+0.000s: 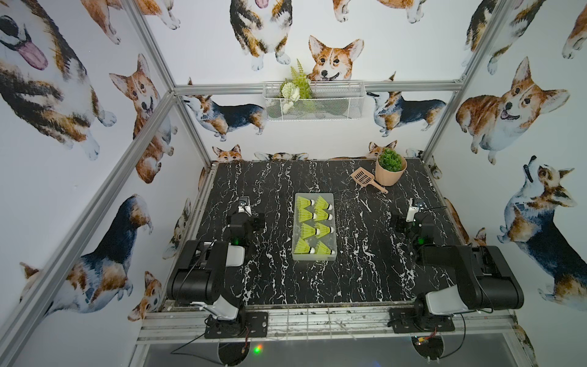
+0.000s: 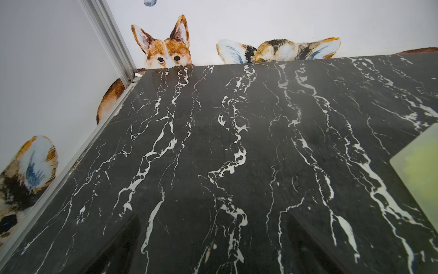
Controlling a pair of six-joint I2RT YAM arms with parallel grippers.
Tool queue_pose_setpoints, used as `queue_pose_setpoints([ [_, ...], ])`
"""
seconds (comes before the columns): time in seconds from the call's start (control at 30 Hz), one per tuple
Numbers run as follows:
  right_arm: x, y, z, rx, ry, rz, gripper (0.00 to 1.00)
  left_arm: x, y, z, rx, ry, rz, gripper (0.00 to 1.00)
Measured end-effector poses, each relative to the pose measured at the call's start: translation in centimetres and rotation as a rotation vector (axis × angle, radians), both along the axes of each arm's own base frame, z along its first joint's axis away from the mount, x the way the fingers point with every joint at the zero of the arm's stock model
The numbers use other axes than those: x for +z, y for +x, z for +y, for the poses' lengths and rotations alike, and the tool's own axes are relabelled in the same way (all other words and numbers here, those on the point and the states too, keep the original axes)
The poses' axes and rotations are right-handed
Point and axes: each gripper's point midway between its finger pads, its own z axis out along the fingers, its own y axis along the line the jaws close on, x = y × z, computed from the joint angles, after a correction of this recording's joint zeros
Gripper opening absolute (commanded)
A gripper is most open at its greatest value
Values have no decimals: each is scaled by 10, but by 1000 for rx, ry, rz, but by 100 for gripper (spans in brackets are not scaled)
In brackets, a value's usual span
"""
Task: Put the shuttlecocks into the storage box
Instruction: Reset both arms
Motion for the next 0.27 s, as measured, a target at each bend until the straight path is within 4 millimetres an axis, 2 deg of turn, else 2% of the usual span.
queue_pose_setpoints([
  [0.27, 0, 0, 0, 1, -2, 0, 100, -2, 0, 0, -1, 1, 9, 100],
])
